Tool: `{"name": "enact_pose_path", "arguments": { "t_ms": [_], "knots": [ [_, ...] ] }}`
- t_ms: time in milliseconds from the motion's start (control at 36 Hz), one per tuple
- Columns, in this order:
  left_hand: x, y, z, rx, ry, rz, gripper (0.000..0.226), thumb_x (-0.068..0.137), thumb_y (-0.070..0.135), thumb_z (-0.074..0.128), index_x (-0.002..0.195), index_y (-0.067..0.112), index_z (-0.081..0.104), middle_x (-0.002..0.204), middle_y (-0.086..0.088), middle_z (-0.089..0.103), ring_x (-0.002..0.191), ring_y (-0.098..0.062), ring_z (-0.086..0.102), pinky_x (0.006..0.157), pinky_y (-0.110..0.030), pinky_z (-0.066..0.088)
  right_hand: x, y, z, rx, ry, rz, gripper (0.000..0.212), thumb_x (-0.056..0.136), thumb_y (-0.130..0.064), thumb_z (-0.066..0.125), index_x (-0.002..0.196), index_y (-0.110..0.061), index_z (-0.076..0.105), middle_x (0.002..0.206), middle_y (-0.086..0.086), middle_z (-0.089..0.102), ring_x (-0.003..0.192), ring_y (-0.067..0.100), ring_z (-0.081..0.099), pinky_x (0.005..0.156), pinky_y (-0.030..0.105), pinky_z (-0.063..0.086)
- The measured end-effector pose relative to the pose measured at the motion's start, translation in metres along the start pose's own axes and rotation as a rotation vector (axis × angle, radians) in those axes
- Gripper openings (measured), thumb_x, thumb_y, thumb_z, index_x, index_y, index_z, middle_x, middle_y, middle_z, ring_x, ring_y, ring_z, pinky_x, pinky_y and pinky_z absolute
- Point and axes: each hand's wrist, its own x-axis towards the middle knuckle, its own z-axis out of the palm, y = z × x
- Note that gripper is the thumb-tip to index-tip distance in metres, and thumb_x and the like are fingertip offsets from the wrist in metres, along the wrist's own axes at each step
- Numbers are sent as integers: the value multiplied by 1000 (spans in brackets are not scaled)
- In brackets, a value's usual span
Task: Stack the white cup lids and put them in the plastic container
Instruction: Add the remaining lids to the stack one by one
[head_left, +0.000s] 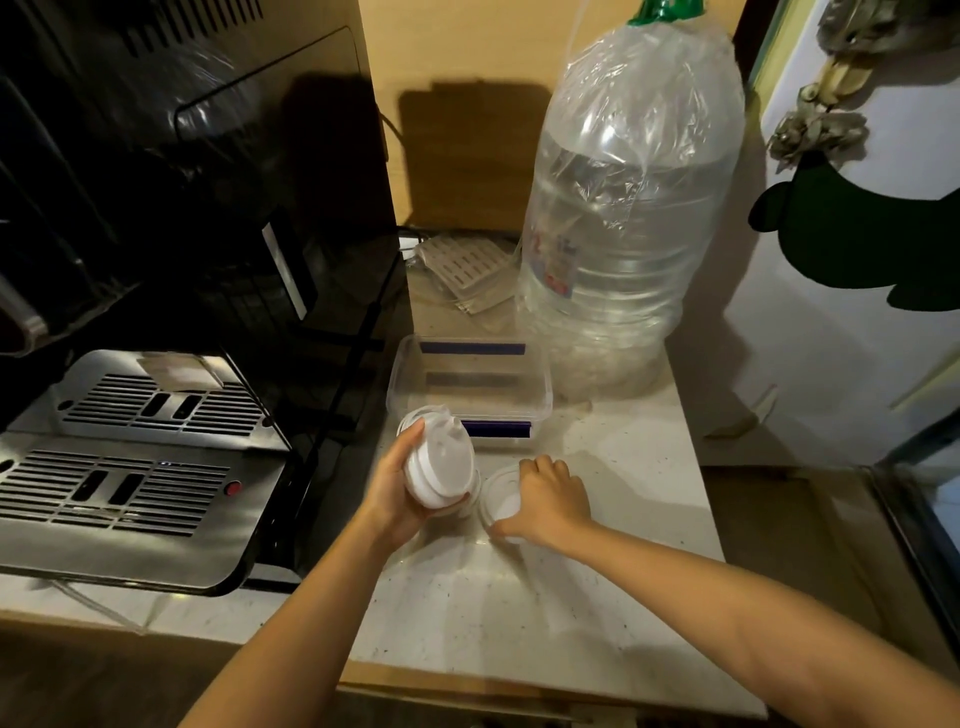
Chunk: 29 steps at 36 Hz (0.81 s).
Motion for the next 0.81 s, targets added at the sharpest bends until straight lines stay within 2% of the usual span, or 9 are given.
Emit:
{"name": "enact_pose_path", "arguments": {
  "t_ms": [83,222,306,361,417,528,583,667,806],
  "knots": [
    [3,0,0,-18,17,-31,28,85,39,49,108,24,55,100,-12,57,92,-29,56,74,-50,51,-1,5,-9,19,11,5,80,69,-52,69,128,-8,38,130,9,43,118,29,40,89,36,41],
    [6,1,4,-6,-8,-66,21,83,43,50,97,28,56,99,-11,56,90,-28,54,77,-49,48,-8,17,-35,195,19,-16,83,66,-42,76,133,-15,34,132,4,39,123,23,34,92,35,43],
    [7,1,8,23,-38,-91,30,75,46,54,98,27,57,100,-12,56,90,-28,54,78,-49,48,-14,23,-56,296,32,-105,87,65,-35,79,135,-17,30,136,3,35,127,21,30,98,33,37],
    [6,3,13,25,-46,-100,24,82,45,50,95,26,57,97,-12,57,88,-27,54,79,-48,48,-18,26,-71,345,57,-177,91,64,-31,81,137,-17,29,138,2,32,128,19,29,100,30,33],
    [6,5,18,10,-86,-110,27,83,46,48,97,25,58,93,-10,59,84,-25,56,73,-44,50,-21,27,-84,376,88,-259,93,63,-28,82,138,-18,28,139,1,32,127,18,31,100,27,32],
    [7,6,28,-24,-279,-122,52,68,50,50,110,22,59,92,-8,69,86,-24,60,69,-37,51,-25,26,-107,385,111,-421,93,64,-23,82,138,-21,26,135,-6,31,122,11,32,95,20,28],
    [7,7,33,-2,-300,-115,52,68,54,47,107,22,62,94,-9,68,87,-25,58,69,-37,48,-26,24,-115,365,103,-486,90,66,-20,80,138,-24,25,131,-12,28,118,5,28,96,20,26],
    [8,8,39,39,-312,-92,56,72,58,43,109,21,62,105,-13,65,95,-28,57,71,-39,48,-23,20,-122,305,105,-544,89,68,-19,79,138,-24,25,141,-5,28,119,1,22,98,19,22],
    [4,11,44,-16,-398,-78,49,69,56,45,96,24,71,99,-10,71,92,-29,62,65,-38,52,-20,17,-126,250,87,-595,88,70,-15,78,140,-24,24,147,-4,26,122,-1,18,103,17,21]
  ]
}}
